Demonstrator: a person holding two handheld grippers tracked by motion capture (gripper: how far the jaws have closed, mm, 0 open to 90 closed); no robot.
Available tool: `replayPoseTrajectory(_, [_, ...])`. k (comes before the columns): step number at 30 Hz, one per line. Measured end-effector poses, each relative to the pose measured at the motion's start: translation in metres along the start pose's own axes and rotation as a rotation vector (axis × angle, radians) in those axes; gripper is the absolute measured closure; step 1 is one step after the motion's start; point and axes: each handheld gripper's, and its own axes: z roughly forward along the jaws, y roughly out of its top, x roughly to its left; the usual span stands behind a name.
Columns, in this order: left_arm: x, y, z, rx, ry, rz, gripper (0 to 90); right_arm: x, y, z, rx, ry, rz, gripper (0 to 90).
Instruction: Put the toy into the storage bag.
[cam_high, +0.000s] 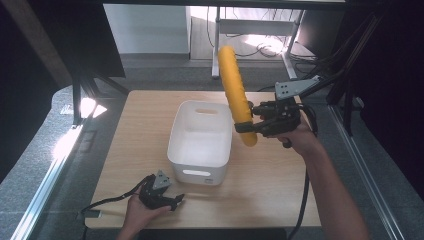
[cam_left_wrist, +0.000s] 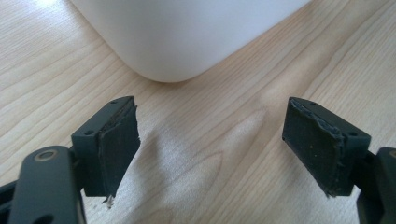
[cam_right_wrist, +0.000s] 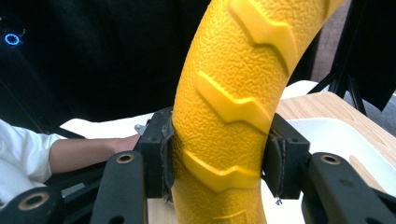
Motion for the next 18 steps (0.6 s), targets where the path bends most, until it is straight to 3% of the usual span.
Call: replayPoseTrajectory(18, [-0.002, -0.002, -0.001, 0.000, 0.008, 0.005, 18.5, -0.002, 0.008, 0.018, 0.005, 0.040, -0.012, 50.9])
